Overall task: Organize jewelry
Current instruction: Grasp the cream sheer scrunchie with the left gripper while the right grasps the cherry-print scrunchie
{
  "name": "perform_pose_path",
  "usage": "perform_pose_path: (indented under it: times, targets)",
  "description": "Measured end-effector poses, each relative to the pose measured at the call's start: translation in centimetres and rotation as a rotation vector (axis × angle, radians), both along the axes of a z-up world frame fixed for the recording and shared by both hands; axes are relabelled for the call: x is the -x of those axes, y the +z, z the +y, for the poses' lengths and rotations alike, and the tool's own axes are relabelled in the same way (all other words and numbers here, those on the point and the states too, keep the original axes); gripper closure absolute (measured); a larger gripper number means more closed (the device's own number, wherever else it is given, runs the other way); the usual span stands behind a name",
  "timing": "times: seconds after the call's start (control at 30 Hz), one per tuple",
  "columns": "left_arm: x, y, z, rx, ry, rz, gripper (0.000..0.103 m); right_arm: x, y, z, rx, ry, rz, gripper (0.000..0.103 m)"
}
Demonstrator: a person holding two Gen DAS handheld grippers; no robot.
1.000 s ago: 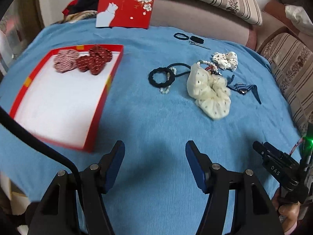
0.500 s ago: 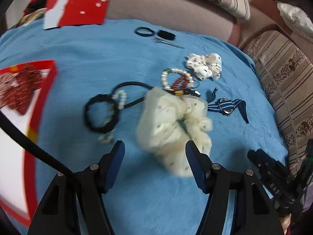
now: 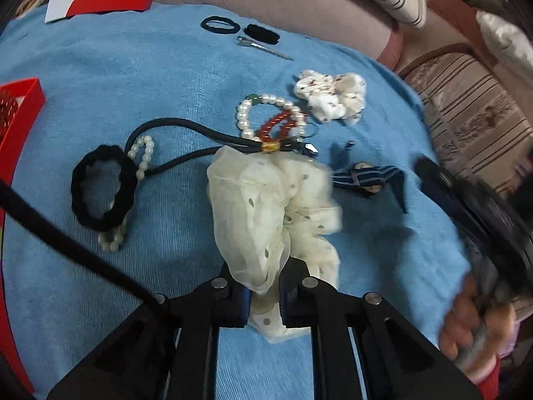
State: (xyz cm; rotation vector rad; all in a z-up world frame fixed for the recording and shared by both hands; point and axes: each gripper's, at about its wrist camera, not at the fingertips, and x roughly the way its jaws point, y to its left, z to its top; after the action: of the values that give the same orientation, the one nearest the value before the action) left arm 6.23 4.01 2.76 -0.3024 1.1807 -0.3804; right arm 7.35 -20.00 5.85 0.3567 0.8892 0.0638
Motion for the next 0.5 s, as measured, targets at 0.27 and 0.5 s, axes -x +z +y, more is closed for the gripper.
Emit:
perform_pose_path:
  times: [0.27,0.5]
  targets:
    - [2.7,2.6,2.1,0.074,-0.017,-0.062,0.091,-8.5,-1.7,2.4,0.011,0.028,0.057,0.044]
    - [3.9,4.1,3.7,0.095,-0.005,-0.089,0.091,-11.6,-3.9,2.3,-0.061,-0.01,0.137,0.092]
